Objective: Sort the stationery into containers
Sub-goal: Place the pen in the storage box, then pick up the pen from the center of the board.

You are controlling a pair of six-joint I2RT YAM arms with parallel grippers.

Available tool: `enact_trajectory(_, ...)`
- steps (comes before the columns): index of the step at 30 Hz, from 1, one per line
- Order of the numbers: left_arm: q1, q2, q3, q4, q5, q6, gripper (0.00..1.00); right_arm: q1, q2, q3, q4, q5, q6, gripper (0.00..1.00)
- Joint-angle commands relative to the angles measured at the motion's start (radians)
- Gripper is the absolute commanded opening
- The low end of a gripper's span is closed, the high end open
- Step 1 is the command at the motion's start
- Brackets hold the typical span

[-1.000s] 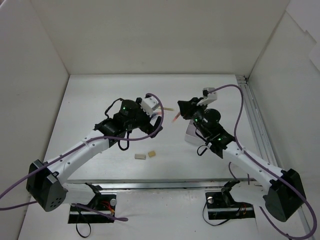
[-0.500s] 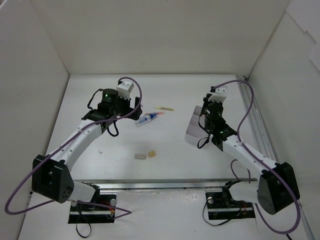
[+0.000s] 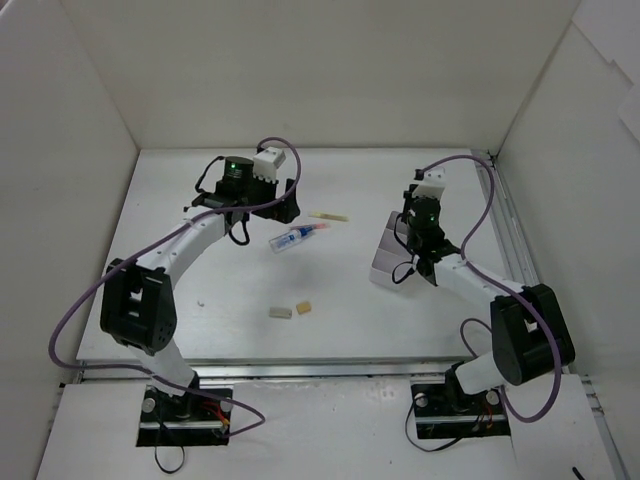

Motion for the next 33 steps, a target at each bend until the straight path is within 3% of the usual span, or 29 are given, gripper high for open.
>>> enact_trajectory(1, 0.003, 0.027, 0.087, 0.016, 0.081, 0.035, 1.0, -0.001, -0.054, 0.011, 0.125, -0.037, 0.003, 0.0)
enact_trajectory(4, 0.003, 0.073, 0.124, 0.016, 0.147, 0.083, 1.0, -0.001, -0.094, -0.006, 0.125, -0.033, 0.012, 0.02)
enact_trajectory(5, 0.003, 0.102, 0.153, 0.011, 0.173, 0.098, 1.0, -0.001, -0.114, -0.012, 0.125, -0.03, 0.02, 0.09)
enact_trajectory(6, 0.003, 0.12, 0.172, 0.002, 0.182, 0.138, 1.0, -0.002, -0.123, -0.018, 0.125, -0.028, 0.028, 0.28)
enact_trajectory(8, 0.003, 0.185, 0.264, -0.068, 0.187, 0.184, 1.0, -0.002, -0.144, -0.035, 0.124, -0.019, 0.041, 0.49)
enact_trajectory(9, -0.011, 0.209, 0.296, -0.126, 0.195, 0.237, 1.0, -0.004, -0.149, -0.04, 0.122, -0.019, 0.041, 0.68)
enact_trajectory(15, -0.1, 0.378, 0.541, -0.344, 0.207, 0.463, 1.0, -0.001, -0.242, -0.083, 0.116, -0.025, 0.055, 0.98)
enact_trajectory(18, -0.132, 0.466, 0.646, -0.404, 0.164, 0.552, 1.0, -0.005, -0.331, -0.117, 0.095, -0.044, 0.081, 0.98)
enact_trajectory(25, -0.142, 0.674, 0.906, -0.409, 0.117, 0.526, 1.0, -0.018, -0.525, -0.143, -0.063, -0.102, 0.114, 0.98)
enact_trajectory(31, -0.16, 0.7, 0.873, -0.3, 0.028, 0.528, 1.0, -0.021, -0.627, -0.123, -0.201, -0.126, 0.135, 0.98)
enact_trajectory(33, -0.171, 0.746, 0.926, -0.322, 0.006, 0.539, 1.0, -0.018, -0.651, -0.126, -0.226, -0.127, 0.132, 0.98)
